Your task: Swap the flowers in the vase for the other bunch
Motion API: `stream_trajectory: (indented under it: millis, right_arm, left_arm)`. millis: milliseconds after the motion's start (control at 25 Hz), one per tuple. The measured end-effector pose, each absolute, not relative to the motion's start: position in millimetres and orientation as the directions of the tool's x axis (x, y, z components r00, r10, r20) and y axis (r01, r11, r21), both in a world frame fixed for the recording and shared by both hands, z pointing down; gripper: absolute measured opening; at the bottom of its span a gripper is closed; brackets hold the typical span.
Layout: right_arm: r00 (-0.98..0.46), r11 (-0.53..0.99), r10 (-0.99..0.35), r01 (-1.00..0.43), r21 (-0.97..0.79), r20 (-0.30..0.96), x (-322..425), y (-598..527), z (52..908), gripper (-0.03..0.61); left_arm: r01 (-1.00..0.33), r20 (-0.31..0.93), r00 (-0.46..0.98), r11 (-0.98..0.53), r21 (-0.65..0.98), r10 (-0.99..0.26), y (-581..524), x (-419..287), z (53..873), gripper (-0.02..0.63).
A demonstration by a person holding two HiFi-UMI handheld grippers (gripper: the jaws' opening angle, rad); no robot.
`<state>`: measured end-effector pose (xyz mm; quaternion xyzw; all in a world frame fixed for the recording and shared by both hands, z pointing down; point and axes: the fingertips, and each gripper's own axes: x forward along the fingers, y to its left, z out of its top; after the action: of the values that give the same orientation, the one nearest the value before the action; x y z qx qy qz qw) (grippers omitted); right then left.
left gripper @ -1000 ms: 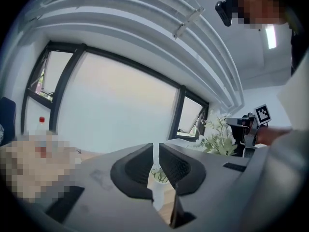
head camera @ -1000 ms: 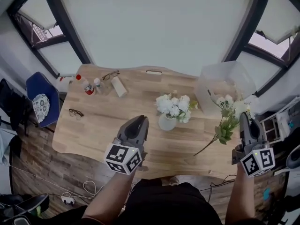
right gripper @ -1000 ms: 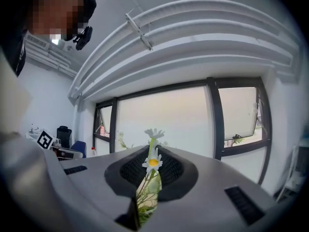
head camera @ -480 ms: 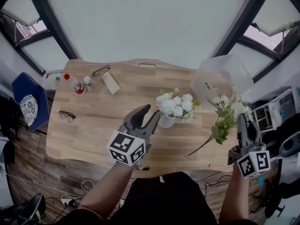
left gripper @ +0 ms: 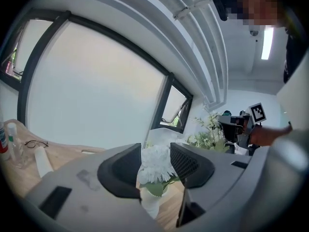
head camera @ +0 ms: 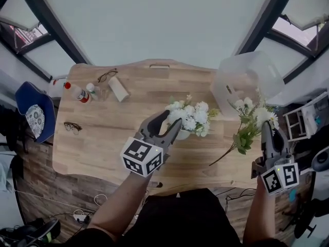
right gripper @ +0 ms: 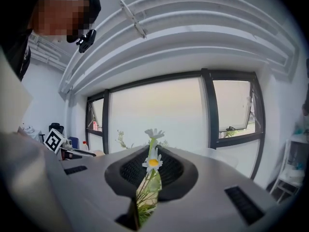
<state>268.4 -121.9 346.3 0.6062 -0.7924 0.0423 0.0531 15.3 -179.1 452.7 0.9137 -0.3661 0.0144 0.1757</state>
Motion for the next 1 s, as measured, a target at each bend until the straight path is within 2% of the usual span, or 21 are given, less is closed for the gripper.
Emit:
stream_trajectory:
  millis: [240,280,360,480,1000]
  right_arm:
    - [-0.274,0.274,-0.952,-0.961,-0.019,0.138,268.9,-127.4,356.1,0.052]
    - [-0.276,0.276,-0.951,-0.961,-0.022,0.140,269.4,-127.9,357.1,0.052]
    - [-0.279,0.278,-0.950,-0.960,-0.027,0.142,270.0,-129.1,358.3,0.052]
    - [-0.280,0.279,-0.949,-0.960,-0.027,0.142,271.8,-129.3,358.0,0.052]
    - [-0.284,0.285,-0.957,-0.958,0.017,0.066,273.7,-120.6,319.1,0.052]
  left_arm:
    - [-0.688,0.197,0.719,-0.643,0.337,-0.666,-181.2,19.4,472.8,0.166]
    - [-0.685,0.198,0.721,-0.641,0.346,-0.664,-180.8,20.5,474.4,0.153]
    - [-0.681,0.194,0.723,-0.635,0.366,-0.663,-180.7,21.3,475.1,0.079]
    - [-0.670,0.168,0.725,-0.628,0.395,-0.668,-180.8,22.3,468.8,0.045]
    - [-0.621,0.022,0.737,-0.664,0.416,-0.676,-172.9,32.3,405.2,0.037]
